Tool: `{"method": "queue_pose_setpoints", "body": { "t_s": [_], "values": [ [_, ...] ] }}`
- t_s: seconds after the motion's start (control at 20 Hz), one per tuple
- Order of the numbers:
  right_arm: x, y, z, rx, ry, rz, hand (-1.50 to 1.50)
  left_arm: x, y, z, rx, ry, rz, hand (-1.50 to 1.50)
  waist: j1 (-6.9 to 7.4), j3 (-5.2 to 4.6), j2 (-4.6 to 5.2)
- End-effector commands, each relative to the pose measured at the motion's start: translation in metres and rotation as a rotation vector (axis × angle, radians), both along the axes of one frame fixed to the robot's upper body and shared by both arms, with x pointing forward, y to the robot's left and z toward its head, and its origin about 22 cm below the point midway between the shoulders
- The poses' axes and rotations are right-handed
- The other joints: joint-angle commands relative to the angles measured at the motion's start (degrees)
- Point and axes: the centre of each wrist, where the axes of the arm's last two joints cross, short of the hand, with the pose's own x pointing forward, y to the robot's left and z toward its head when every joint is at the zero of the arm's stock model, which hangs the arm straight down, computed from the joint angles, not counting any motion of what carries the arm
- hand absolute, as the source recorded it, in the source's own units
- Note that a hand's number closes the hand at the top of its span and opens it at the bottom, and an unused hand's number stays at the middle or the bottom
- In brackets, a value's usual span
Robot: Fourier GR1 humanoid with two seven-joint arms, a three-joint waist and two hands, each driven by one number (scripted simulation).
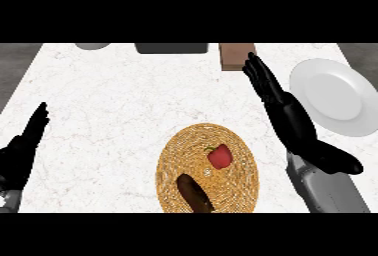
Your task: Pick the bell pepper from the placemat and place it in the plate
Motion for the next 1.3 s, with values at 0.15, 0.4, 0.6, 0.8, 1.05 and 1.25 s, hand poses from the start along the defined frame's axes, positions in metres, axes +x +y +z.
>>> {"method": "queue_pose_setpoints", "body": {
  "t_s": [0.15,0.4,0.6,0.8,1.05,1.25],
  "values": [
    [-0.009,0.006,-0.016,0.43,0.202,0.15,-1.5,-0.005,-0.002,-0.005,0.045,-0.067,-0.034,0.0,1.3,0.88,0.52],
    [-0.031,-0.007,-0.057,0.419,0.112,-0.305,-1.5,-0.024,-0.011,-0.024,0.008,-0.02,-0.057,0.0,0.45,0.8,0.16],
    [-0.076,0.004,-0.092,0.596,0.077,-0.363,-1.5,-0.032,-0.004,-0.03,0.008,-0.032,-0.061,0.0,1.06,0.85,0.25],
    [-0.108,-0.002,-0.088,0.625,0.028,-0.327,-1.5,-0.026,-0.001,-0.013,0.008,-0.042,-0.068,0.0,0.9,0.77,0.23],
    [-0.125,-0.049,-0.083,0.335,0.104,-0.184,-1.5,-0.028,-0.007,-0.029,0.018,-0.037,-0.04,0.0,0.69,0.73,0.22],
    [-0.126,-0.062,-0.065,0.04,0.155,-0.169,-1.5,-0.024,-0.002,-0.032,0.007,-0.033,-0.069,0.0,0.55,0.61,0.28]
  ]
}}
